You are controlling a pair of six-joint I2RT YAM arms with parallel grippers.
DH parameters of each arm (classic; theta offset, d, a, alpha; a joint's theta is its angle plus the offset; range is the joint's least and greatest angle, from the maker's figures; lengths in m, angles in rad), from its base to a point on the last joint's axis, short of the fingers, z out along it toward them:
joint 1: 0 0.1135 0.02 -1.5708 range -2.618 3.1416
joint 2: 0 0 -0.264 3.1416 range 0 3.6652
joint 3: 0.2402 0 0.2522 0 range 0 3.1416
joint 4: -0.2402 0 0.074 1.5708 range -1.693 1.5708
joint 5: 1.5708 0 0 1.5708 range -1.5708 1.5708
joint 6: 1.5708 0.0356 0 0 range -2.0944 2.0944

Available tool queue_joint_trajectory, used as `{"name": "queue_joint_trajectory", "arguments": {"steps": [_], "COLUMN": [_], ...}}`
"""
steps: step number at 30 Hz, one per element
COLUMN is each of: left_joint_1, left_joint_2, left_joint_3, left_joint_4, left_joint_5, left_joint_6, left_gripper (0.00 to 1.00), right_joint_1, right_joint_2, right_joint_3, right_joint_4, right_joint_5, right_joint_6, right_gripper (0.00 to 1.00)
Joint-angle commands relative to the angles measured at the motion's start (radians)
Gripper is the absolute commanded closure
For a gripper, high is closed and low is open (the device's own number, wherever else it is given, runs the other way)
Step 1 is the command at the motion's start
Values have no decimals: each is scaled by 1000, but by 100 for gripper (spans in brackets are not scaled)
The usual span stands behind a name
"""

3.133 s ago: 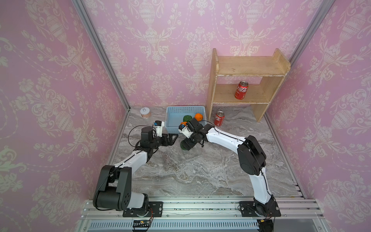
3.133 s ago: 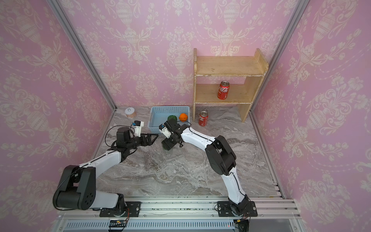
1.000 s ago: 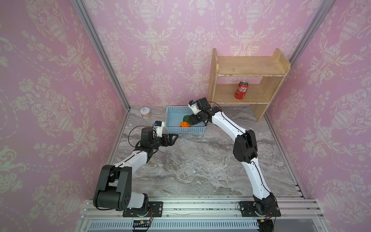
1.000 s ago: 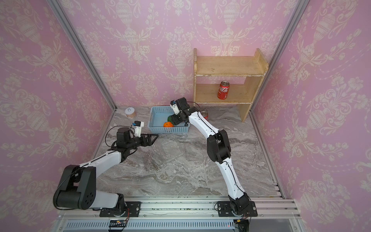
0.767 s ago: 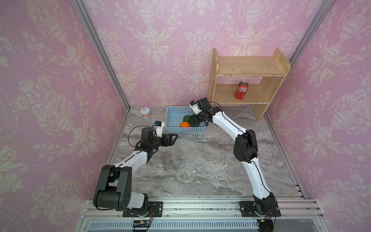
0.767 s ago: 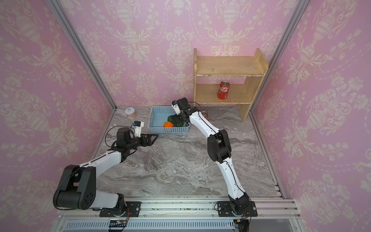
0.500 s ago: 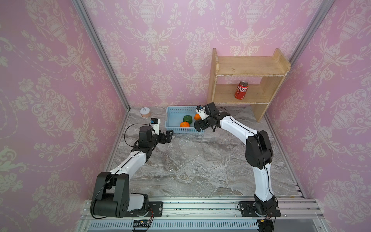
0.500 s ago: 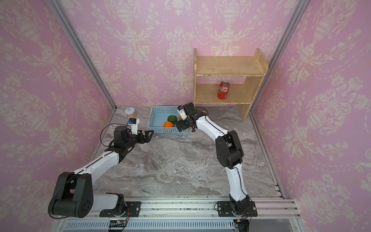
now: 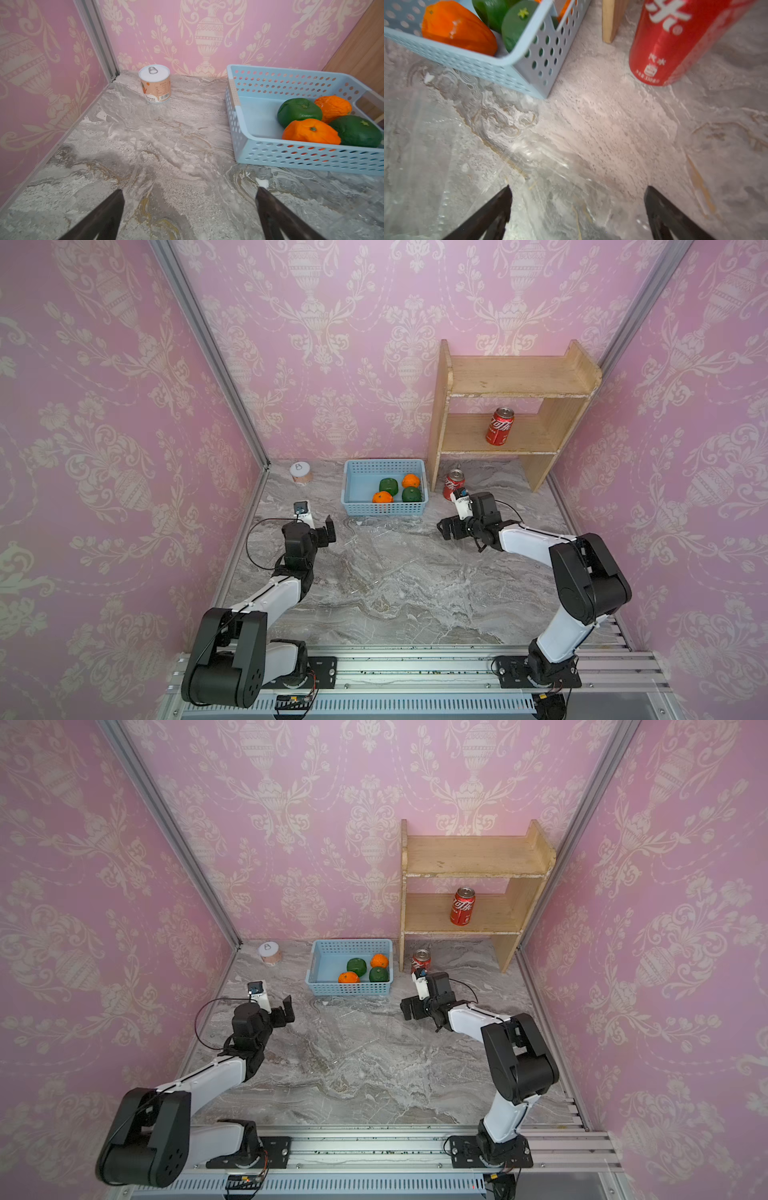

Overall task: Take oranges out of containers
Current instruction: Reset both arms

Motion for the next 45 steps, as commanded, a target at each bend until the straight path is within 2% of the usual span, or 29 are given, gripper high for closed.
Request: {"name": "queue_joint_trajectory", "arguments": {"steps": [1,3,7,12,16,19,24,26,30,33,34,36,38,41,45], "left_joint_1": [19,21,26,50,94,118,119,122,125,125,125,125,125,127,127], "left_joint_2": [51,42,77,115,154,151,68,81,229,365,367,327,355,344,350], "left_joint_3": [-25,-3,-1,16,41,38,8,-18,-100,-105,-104,-82,-70,-56,-56], "left_joint_4": [177,124,192,218,236,229,84,100,370,534,541,424,444,403,415], "left_joint_5": [-68,-60,-46,-4,38,60,14,3,9,45,61,62,80,80,85], "left_joint_6": [48,42,62,72,50,30,40,35,26,38,42,35,49,40,46], "left_gripper": [1,1,1,1,1,1,1,1,1,1,1,1,1,1,1], "right_joint_1": [-22,-33,-36,-68,-165,-185,-212,-229,-237,-237,-244,-250,-254,-270,-285], "right_joint_2": [-92,-110,-174,-335,-328,-337,-400,-411,-361,-351,-343,-299,-240,-251,-239], "right_joint_3": [-63,-104,-137,-192,-256,-255,-312,-319,-399,-417,-423,-422,-426,-422,-459], "right_joint_4": [240,293,277,215,292,248,256,235,331,381,411,453,530,497,554], "right_joint_5": [78,89,95,164,151,161,182,185,200,242,254,259,249,222,169], "right_joint_6": [46,68,72,-21,-11,-31,-35,-42,-12,-25,-27,-23,-21,-13,-13], "right_gripper": [0,0,0,0,0,0,0,0,0,0,0,0,0,0,0]}}
